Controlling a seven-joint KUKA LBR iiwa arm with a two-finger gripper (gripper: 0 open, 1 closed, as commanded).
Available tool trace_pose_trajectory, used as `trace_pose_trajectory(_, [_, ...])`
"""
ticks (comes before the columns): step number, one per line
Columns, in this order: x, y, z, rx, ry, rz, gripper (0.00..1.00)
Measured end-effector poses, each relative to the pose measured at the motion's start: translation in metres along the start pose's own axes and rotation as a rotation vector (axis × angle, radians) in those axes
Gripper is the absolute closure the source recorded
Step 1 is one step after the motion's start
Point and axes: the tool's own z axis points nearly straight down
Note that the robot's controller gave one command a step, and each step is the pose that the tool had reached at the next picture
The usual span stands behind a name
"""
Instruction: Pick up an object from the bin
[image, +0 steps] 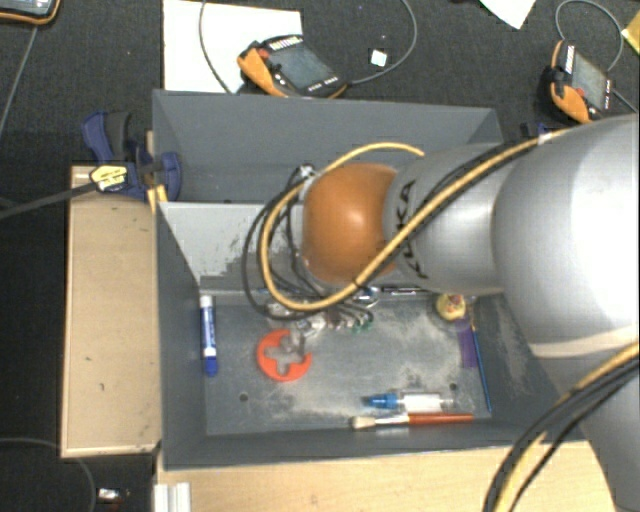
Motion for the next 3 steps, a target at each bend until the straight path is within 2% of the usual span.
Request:
trace_pose_trajectory(1, [0.0,0.0,0.0,0.0,0.0,0.002,1.0])
trace_pose_trajectory(2, [0.001,-0.006,-0.073,0.002,-0.011,-0.001,1.0])
trace_pose_trajectory(3, [0.0,0.01,-0.17,-0.001,0.002,-0.072,1.0])
